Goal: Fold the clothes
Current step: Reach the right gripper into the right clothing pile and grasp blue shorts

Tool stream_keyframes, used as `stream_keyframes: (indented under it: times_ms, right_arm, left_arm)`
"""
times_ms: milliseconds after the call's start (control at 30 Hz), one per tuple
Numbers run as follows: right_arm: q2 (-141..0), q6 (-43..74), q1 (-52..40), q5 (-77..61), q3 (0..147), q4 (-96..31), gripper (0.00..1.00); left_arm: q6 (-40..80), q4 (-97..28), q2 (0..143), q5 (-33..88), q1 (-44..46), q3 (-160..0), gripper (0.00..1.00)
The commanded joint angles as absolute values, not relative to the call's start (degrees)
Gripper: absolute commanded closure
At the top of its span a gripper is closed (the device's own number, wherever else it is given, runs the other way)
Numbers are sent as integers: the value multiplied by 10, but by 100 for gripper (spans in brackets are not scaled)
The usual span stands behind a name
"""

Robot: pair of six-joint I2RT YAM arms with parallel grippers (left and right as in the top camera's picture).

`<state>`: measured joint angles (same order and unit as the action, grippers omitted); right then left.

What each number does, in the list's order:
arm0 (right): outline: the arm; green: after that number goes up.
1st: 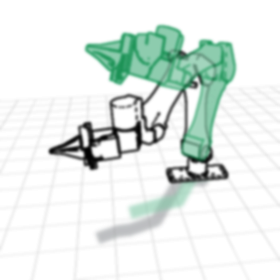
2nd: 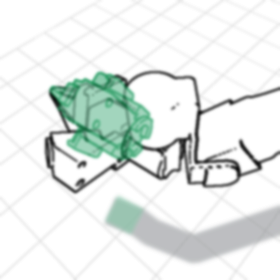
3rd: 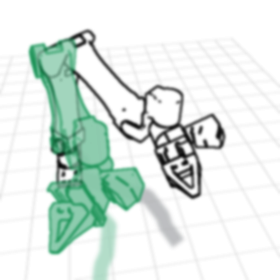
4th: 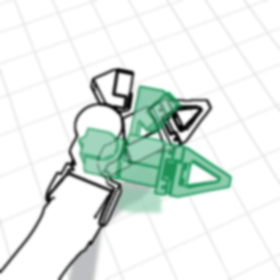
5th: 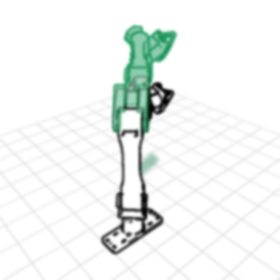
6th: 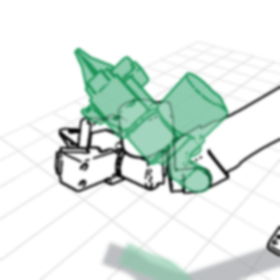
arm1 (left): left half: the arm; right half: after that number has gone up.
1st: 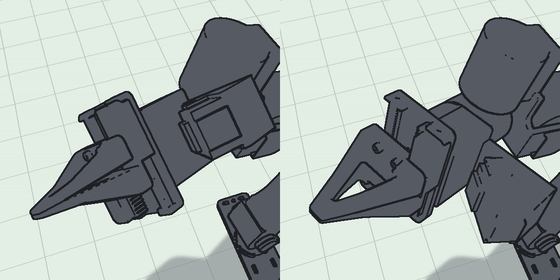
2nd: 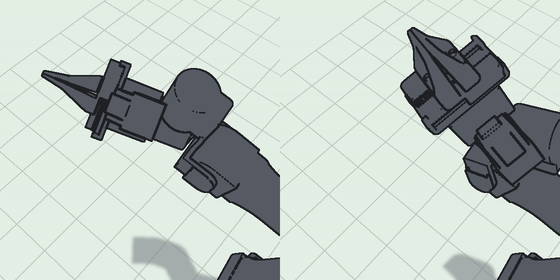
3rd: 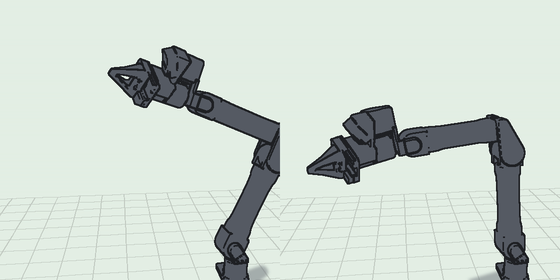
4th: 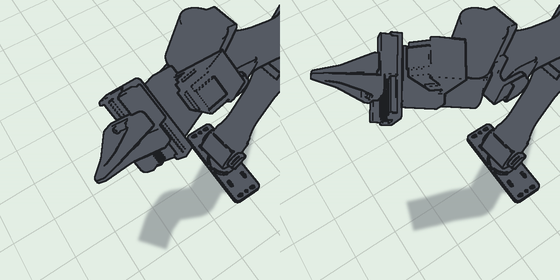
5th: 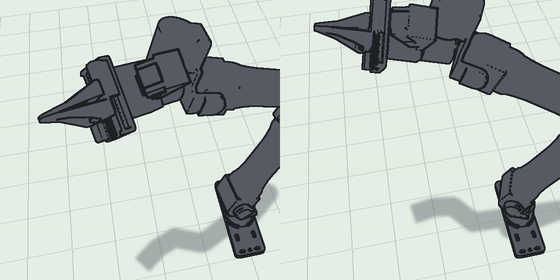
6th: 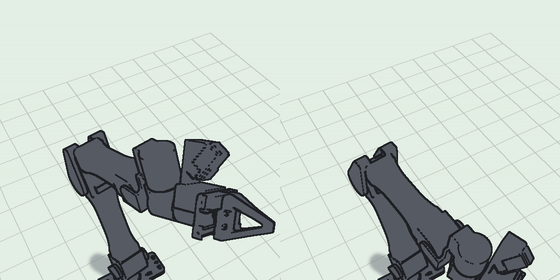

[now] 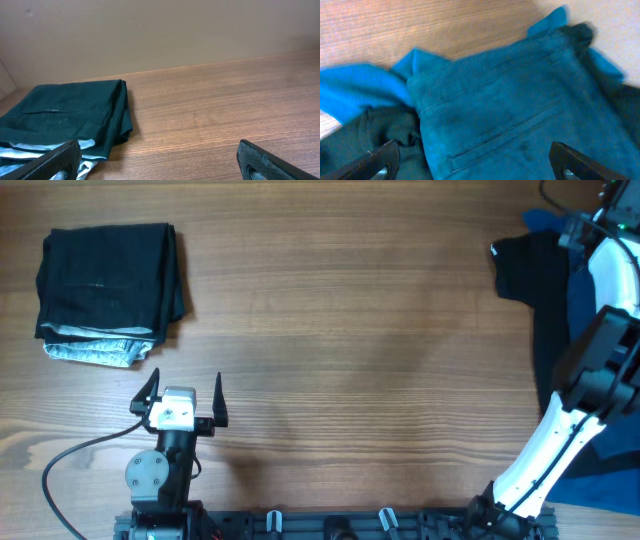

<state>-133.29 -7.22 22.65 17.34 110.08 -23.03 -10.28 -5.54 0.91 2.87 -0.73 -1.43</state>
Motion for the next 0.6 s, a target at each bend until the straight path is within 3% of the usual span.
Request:
stream_keyframes:
  times_ms: [0, 267, 367, 567]
  right_arm:
    - [-1377, -89, 221, 130, 1111, -209, 4]
    - [-1412, -90, 221, 132, 1110, -153, 6]
    - [-1405, -90, 220, 133, 1115, -137, 1]
    - [-1403, -91, 222, 135, 1112, -122, 7]
  left_arm:
    - [-112, -54, 7, 35, -4, -10, 0]
    - [-112, -54, 7, 35, -4, -10, 0]
    - [-112, -54, 7, 35, -4, -10, 0]
    - [-112, -54, 7, 35, -4, -10, 0]
